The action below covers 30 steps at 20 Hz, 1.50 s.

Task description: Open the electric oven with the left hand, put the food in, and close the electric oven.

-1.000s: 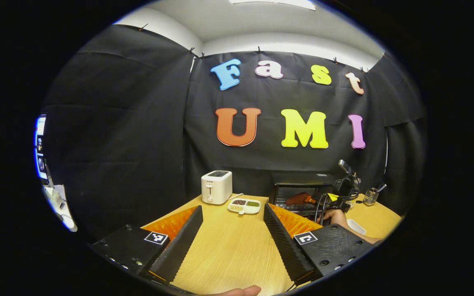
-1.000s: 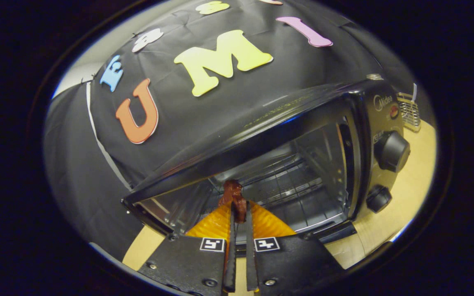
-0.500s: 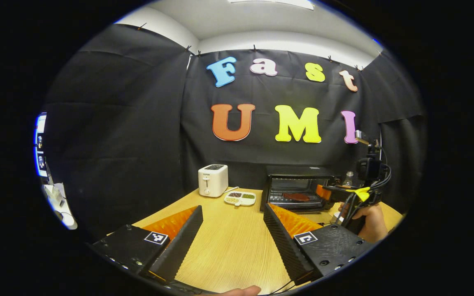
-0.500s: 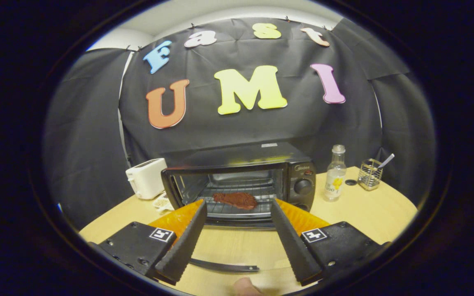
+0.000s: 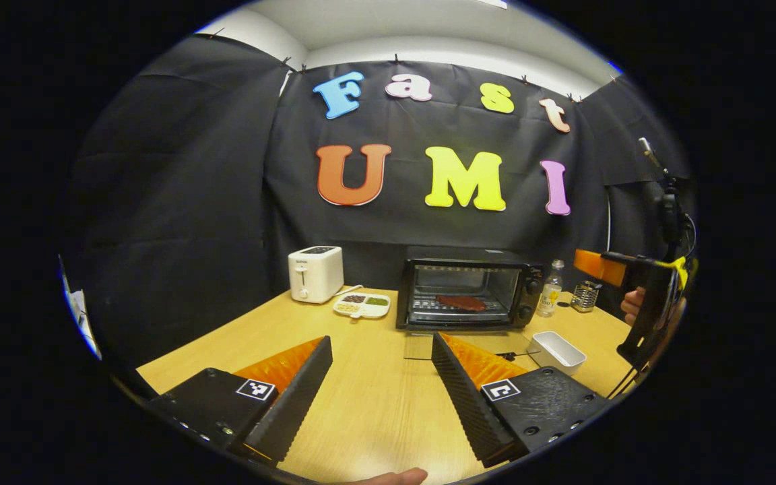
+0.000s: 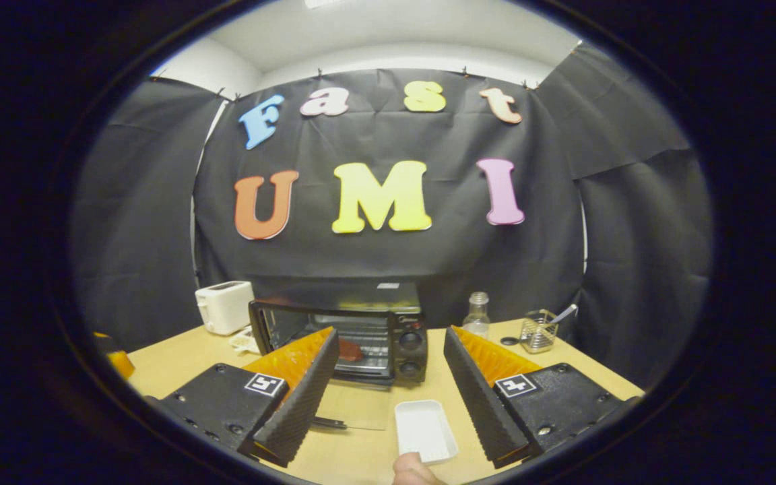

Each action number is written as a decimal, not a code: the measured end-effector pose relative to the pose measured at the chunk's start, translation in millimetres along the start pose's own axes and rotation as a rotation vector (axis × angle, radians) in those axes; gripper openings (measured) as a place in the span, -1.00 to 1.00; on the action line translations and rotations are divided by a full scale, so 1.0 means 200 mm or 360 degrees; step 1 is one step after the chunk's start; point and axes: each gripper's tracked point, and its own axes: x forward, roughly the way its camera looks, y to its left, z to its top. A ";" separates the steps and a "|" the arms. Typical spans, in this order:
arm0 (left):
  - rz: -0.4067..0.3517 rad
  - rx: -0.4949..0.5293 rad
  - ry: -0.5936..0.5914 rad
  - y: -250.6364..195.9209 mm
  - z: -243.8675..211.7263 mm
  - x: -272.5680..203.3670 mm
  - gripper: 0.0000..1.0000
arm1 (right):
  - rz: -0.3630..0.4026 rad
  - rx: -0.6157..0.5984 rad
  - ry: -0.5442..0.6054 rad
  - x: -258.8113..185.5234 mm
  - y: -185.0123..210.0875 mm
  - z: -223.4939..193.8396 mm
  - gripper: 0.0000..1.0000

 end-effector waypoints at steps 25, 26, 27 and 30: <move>-0.0268 0.0111 0.0584 -0.77 -0.72 0.68 0.91 | -0.0238 -0.0046 -0.0300 -0.72 -0.75 0.52 0.96; -0.0265 0.0121 0.0592 -0.78 -0.73 0.68 0.89 | -0.0237 -0.0040 -0.0306 -0.73 -0.76 0.52 0.96; -0.0268 0.0137 0.0573 -0.78 -0.71 0.69 0.89 | -0.0240 -0.0037 -0.0313 -0.74 -0.78 0.53 0.96; -0.0265 0.0142 0.0576 -0.77 -0.71 0.68 0.89 | -0.0244 -0.0046 -0.0326 -0.78 -0.79 0.54 0.96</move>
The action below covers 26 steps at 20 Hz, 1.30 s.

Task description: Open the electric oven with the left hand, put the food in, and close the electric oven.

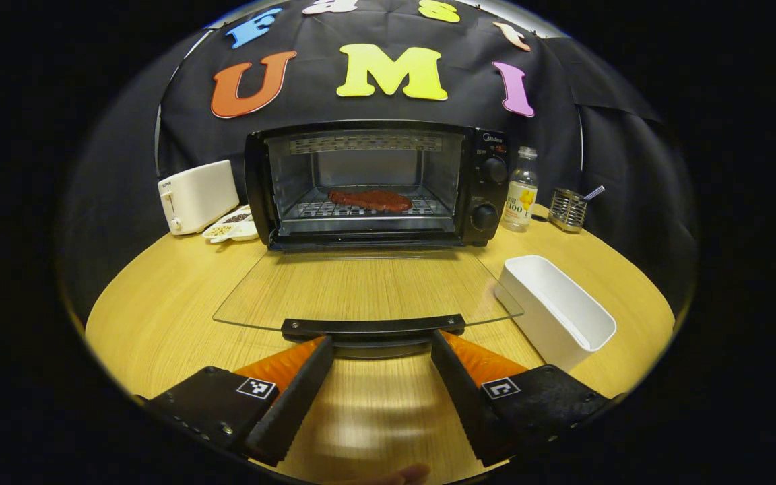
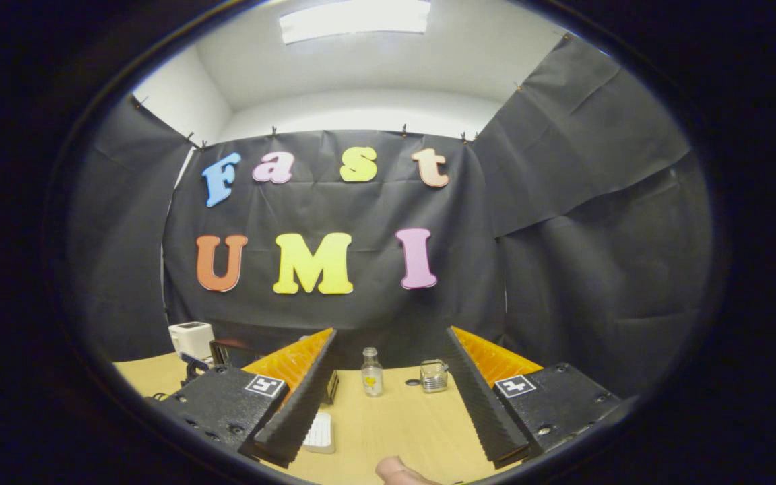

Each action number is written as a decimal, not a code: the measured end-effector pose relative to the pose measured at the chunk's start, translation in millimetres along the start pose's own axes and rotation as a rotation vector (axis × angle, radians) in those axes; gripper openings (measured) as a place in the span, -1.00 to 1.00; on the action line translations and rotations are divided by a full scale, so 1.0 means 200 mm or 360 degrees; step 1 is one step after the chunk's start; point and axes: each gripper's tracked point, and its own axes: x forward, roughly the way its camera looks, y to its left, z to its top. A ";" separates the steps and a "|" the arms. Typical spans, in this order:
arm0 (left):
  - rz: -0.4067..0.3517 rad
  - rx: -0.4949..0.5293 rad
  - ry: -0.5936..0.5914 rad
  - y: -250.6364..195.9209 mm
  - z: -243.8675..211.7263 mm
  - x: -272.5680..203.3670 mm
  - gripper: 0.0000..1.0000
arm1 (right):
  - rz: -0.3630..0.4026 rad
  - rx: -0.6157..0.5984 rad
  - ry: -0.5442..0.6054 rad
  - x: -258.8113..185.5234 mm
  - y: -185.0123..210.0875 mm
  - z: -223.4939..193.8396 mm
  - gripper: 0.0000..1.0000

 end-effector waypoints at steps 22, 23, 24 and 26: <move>0.0066 0.0064 -0.0213 0.06 0.52 -0.10 0.92 | 0.0005 -0.0059 -0.0070 -0.14 -0.09 0.10 0.97; 0.0065 0.0071 -0.0237 0.06 0.55 -0.09 0.93 | -0.0007 -0.0068 -0.0075 -0.14 -0.10 0.10 0.96; 0.0063 0.0080 -0.0252 0.06 0.59 -0.09 0.92 | -0.0014 -0.0073 -0.0075 -0.14 -0.11 0.10 0.96; 0.0060 0.0113 -0.0264 0.07 0.64 -0.08 0.92 | -0.0010 -0.0063 -0.0072 -0.15 -0.10 0.10 0.96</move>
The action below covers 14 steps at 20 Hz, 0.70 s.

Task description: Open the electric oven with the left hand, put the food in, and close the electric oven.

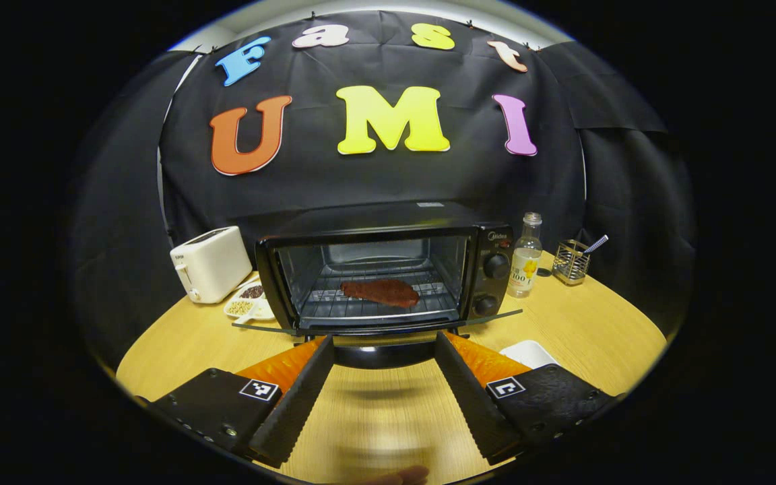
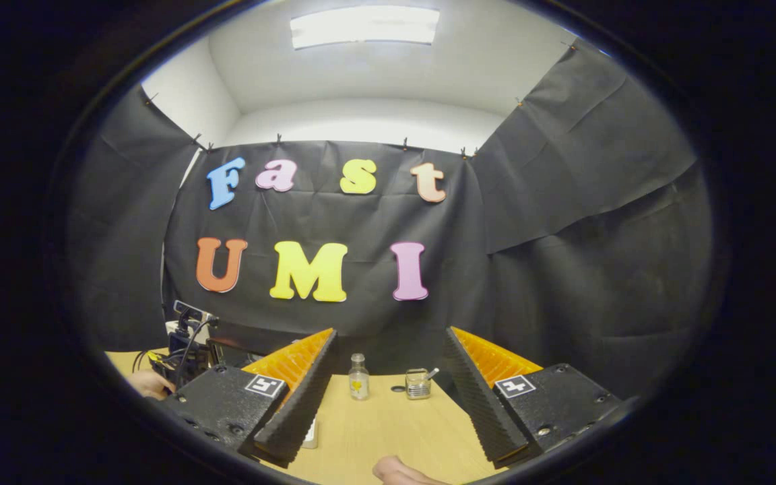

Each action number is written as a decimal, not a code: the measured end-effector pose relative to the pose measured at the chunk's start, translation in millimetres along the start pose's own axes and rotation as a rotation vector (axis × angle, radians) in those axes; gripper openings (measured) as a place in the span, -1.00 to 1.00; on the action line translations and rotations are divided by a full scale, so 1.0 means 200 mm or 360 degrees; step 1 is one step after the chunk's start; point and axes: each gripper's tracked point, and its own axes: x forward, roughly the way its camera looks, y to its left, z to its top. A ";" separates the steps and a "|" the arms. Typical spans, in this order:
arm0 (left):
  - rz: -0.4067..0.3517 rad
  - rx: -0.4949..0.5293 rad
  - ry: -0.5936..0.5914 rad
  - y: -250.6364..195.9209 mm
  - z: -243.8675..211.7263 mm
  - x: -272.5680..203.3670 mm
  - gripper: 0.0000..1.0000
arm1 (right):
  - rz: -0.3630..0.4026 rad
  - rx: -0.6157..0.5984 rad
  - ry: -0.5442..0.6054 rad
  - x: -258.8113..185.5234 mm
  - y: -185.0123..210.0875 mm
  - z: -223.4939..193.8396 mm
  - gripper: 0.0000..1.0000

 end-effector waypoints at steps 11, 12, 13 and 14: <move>-0.0014 0.0077 -0.0149 0.06 0.27 0.20 0.92 | -0.0045 0.0015 -0.0051 -0.03 -0.05 0.00 0.96; -0.0030 0.0080 -0.0141 0.06 0.29 0.23 0.92 | -0.0043 0.0013 -0.0064 -0.04 -0.05 0.01 0.96; -0.0021 0.0075 -0.0144 0.07 0.31 0.26 0.92 | -0.0043 0.0017 -0.0081 -0.05 -0.05 0.02 0.96; -0.0006 0.0057 -0.0139 0.09 0.33 0.27 0.92 | -0.0033 0.0024 -0.0107 -0.05 -0.04 0.03 0.96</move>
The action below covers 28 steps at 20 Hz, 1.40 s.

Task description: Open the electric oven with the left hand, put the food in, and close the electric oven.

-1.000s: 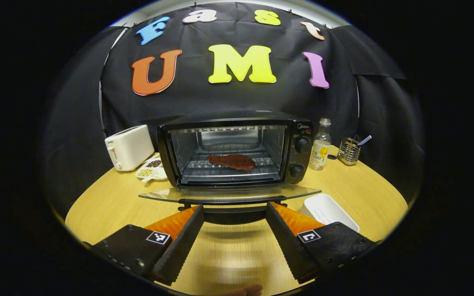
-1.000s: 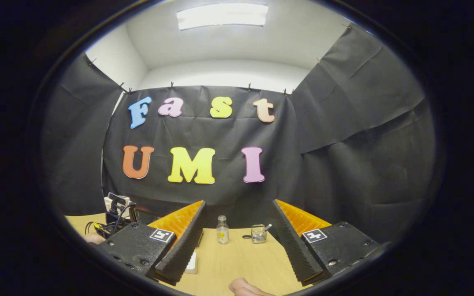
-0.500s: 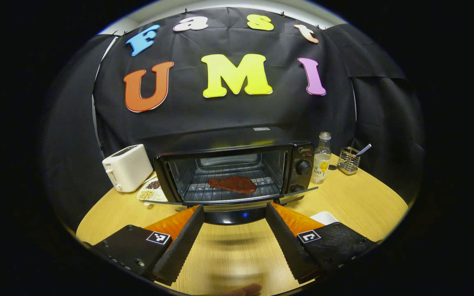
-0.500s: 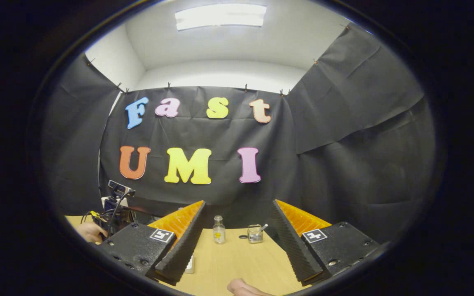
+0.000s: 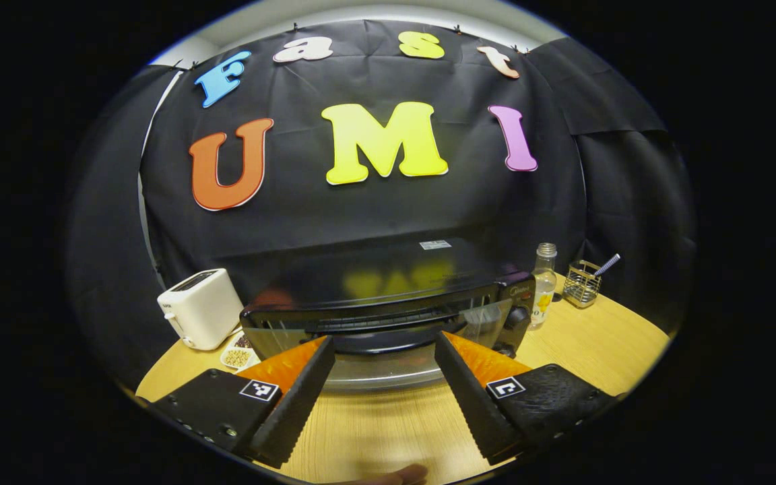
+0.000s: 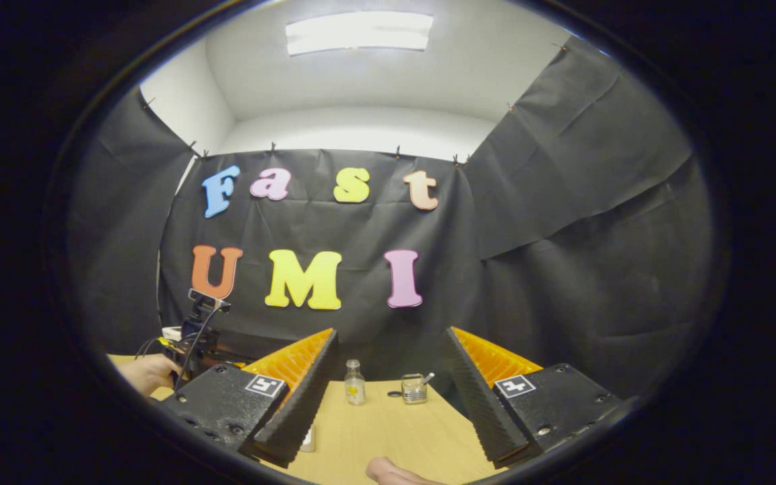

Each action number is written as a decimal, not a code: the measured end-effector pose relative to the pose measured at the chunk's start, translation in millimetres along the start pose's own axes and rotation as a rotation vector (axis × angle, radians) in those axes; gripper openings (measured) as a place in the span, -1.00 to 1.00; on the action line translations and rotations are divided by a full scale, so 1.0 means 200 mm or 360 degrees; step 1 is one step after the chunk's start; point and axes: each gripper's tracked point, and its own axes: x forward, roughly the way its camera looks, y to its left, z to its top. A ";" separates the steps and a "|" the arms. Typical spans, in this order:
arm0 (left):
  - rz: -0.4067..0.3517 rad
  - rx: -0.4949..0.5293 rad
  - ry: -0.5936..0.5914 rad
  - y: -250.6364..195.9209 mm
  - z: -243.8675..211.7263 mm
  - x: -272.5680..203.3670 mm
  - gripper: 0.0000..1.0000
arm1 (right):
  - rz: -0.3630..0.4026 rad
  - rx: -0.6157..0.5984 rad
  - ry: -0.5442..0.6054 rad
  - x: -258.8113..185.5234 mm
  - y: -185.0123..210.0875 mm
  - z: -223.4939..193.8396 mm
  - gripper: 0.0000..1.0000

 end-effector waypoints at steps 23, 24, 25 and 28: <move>0.0209 -0.0141 -0.0641 -0.09 0.49 -1.83 0.88 | 0.0072 0.0037 0.0113 -0.24 0.15 0.06 0.96; 0.0196 -0.0148 -0.0602 -0.12 0.44 -1.85 0.88 | 0.0050 0.0018 0.0116 -0.25 0.12 0.07 0.96; 0.0168 -0.0125 -0.0570 -0.16 0.41 -1.87 0.88 | 0.0029 0.0016 0.0129 -0.27 0.09 0.07 0.96; 0.0220 -0.0023 -0.0573 -0.12 0.42 -1.92 0.92 | 0.0069 0.0008 0.0157 -0.31 0.10 0.05 0.96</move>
